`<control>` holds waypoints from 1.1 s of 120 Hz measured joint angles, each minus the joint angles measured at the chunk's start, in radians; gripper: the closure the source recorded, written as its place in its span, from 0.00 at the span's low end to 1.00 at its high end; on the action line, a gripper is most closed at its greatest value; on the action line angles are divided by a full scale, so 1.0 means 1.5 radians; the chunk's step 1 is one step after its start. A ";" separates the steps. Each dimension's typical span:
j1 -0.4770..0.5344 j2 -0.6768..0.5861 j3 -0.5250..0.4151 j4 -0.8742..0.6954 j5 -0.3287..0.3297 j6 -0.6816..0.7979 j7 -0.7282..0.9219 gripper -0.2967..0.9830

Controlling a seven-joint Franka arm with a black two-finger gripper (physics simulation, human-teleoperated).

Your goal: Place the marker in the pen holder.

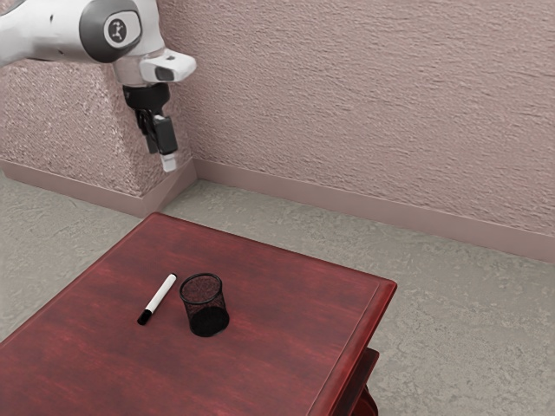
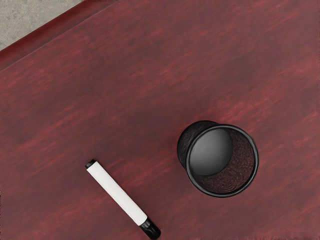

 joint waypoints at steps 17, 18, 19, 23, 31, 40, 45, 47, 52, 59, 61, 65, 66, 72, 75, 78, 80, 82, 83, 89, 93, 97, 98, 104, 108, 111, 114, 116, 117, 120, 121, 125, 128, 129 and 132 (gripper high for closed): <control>-0.001 -0.003 -0.001 0.000 0.000 -0.001 0.040 0.23; -0.001 -0.003 0.000 0.000 0.000 -0.001 0.042 0.23; -0.002 -0.004 0.000 0.000 0.000 -0.001 0.044 0.23; -0.003 -0.006 0.000 -0.001 0.001 0.000 0.052 0.23; -0.004 -0.032 0.001 -0.052 0.001 0.010 0.050 0.23; -0.020 -0.066 0.028 -0.173 -0.002 0.070 0.034 0.23; -0.025 -0.071 0.042 -0.201 -0.003 0.101 0.025 0.23; -0.025 -0.071 0.045 -0.208 -0.003 0.111 0.022 0.23; -0.020 -0.068 0.050 -0.218 -0.002 0.135 0.015 0.23; -0.010 -0.064 0.053 -0.226 -0.001 0.160 0.005 0.23; -0.006 -0.062 0.053 -0.228 -0.001 0.167 0.002 0.23; 0.000 -0.061 0.054 -0.240 0.000 0.182 -0.003 0.23; 0.001 -0.062 0.054 -0.246 0.000 0.187 -0.005 0.23; 0.010 -0.064 0.055 -0.290 0.001 0.219 -0.027 0.23; 0.012 -0.063 0.057 -0.303 0.001 0.233 -0.041 0.23; 0.009 -0.063 0.063 -0.316 0.001 0.245 -0.053 0.23; 0.009 -0.064 0.066 -0.324 0.002 0.252 -0.060 0.23; 0.009 -0.064 0.068 -0.332 0.002 0.259 -0.068 0.23; 0.009 -0.065 0.069 -0.336 0.002 0.262 -0.072 0.23; 0.010 -0.067 0.073 -0.360 0.002 0.279 -0.093 0.23; 0.011 -0.070 0.075 -0.375 0.001 0.288 -0.109 0.23; 0.013 -0.077 0.077 -0.396 0.002 0.298 -0.125 0.23; 0.013 -0.079 0.077 -0.401 0.002 0.301 -0.130 0.24; 0.016 -0.090 0.078 -0.437 0.002 0.322 -0.158 0.25; 0.018 -0.093 0.078 -0.456 0.002 0.341 -0.179 0.26; 0.020 -0.094 0.078 -0.469 0.002 0.357 -0.196 0.28; 0.022 -0.094 0.079 -0.479 0.002 0.373 -0.212 0.29; 0.023 -0.094 0.079 -0.484 0.003 0.383 -0.223 0.31; 0.023 -0.093 0.079 -0.485 0.003 0.387 -0.228 0.31; 0.024 -0.092 0.079 -0.488 0.004 0.400 -0.244 0.33; 0.024 -0.091 0.079 -0.489 0.006 0.404 -0.249 0.33; 0.026 -0.086 0.079 -0.490 0.013 0.420 -0.268 0.35; 0.027 -0.075 0.079 -0.488 0.018 0.432 -0.282 0.36; 0.027 -0.070 0.079 -0.487 0.019 0.436 -0.287 0.37; 0.028 -0.055 0.079 -0.478 0.022 0.447 -0.300 0.39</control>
